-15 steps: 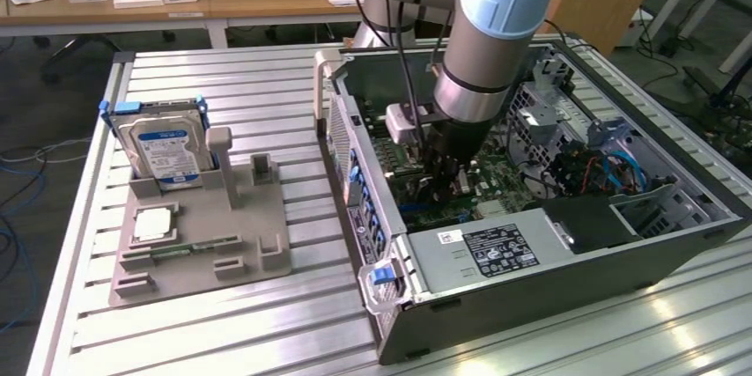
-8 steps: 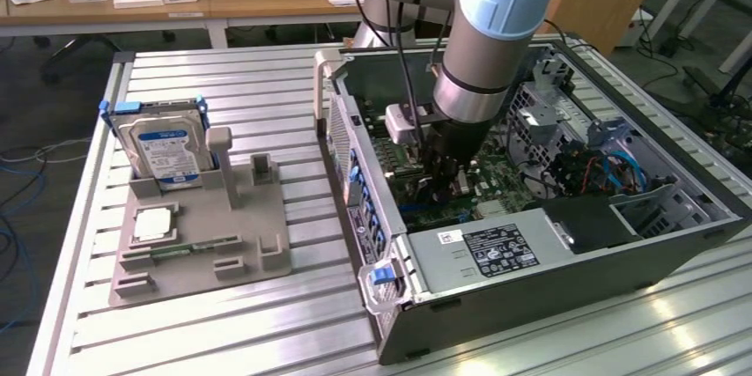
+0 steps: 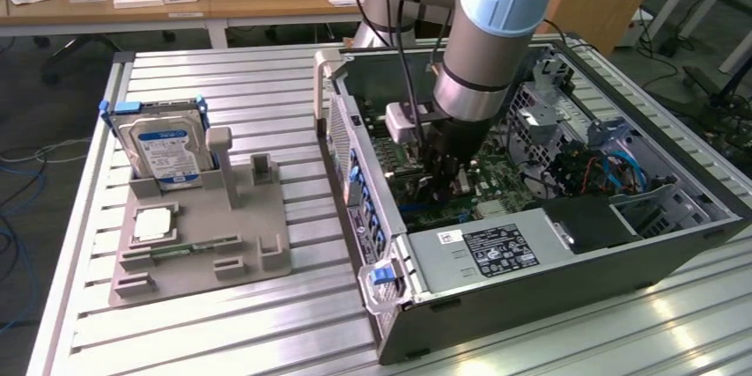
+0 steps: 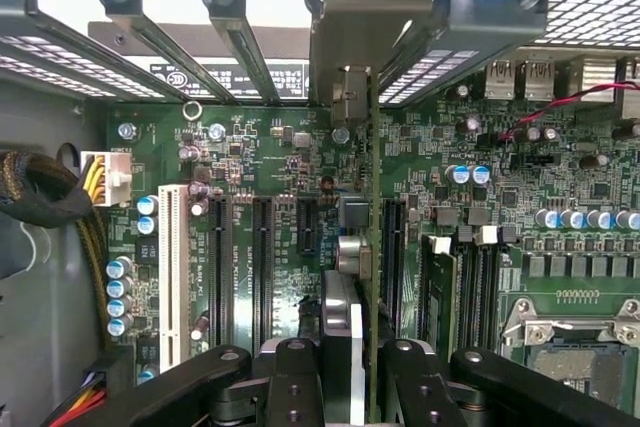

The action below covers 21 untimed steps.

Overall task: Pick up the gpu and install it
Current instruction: 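Insert the gpu into the slot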

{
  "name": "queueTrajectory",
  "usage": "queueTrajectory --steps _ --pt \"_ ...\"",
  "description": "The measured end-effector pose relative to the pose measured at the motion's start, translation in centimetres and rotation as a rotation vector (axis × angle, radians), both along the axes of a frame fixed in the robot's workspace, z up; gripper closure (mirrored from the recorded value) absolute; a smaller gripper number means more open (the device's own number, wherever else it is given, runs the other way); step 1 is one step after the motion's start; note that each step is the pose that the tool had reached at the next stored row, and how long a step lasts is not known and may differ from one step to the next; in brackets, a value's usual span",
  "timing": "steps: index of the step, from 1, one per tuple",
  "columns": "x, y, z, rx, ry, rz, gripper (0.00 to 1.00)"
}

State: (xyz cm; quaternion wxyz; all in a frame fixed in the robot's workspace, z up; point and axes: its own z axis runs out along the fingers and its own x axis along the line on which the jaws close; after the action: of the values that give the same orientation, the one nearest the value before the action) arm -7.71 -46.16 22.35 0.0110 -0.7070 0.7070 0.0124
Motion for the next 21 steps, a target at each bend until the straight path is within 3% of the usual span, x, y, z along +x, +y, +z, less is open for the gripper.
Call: queueTrajectory --steps 16,21 --pt "0.21 0.02 0.17 -0.0019 -0.0001 0.000 0.72" --pt "0.22 0.06 0.17 -0.0137 0.0000 -0.014 0.72"
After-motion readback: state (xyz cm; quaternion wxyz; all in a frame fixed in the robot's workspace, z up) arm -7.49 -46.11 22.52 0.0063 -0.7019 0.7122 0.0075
